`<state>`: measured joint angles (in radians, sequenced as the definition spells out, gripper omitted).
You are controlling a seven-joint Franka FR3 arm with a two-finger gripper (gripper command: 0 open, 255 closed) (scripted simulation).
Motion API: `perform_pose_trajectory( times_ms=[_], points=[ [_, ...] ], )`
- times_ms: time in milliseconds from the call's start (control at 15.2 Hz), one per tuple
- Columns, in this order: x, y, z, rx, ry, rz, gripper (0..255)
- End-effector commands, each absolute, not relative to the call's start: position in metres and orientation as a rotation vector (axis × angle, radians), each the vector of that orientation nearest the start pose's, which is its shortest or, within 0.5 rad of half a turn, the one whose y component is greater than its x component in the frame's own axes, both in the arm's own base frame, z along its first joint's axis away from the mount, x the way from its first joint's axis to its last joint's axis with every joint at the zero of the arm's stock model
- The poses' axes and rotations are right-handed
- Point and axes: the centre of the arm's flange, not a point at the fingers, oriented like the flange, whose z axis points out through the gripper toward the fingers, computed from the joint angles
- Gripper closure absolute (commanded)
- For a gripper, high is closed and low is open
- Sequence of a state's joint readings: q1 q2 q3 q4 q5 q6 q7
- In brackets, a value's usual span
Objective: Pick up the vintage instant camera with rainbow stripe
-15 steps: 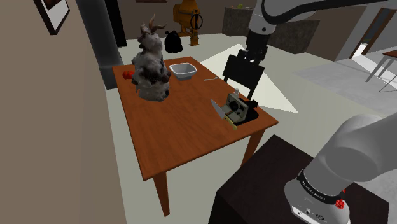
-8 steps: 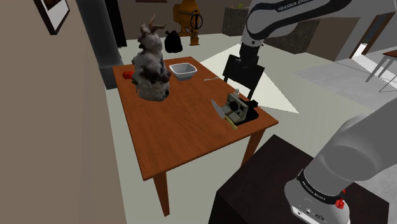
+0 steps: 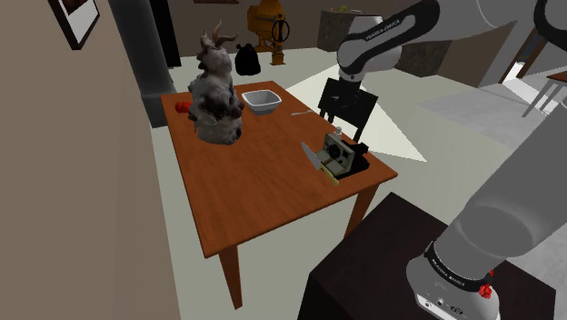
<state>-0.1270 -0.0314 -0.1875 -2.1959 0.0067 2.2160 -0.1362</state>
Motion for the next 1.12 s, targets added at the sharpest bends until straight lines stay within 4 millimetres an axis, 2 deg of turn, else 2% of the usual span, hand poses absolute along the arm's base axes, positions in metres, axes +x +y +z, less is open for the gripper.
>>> perform_pose_trajectory(
  times_ms=[0, 1056],
  points=[
    [0.518, -0.177, 0.383, -3.126, 0.300, -0.073, 0],
    [0.612, -0.305, 0.237, -3.102, 0.416, 0.002, 0]
  ],
)
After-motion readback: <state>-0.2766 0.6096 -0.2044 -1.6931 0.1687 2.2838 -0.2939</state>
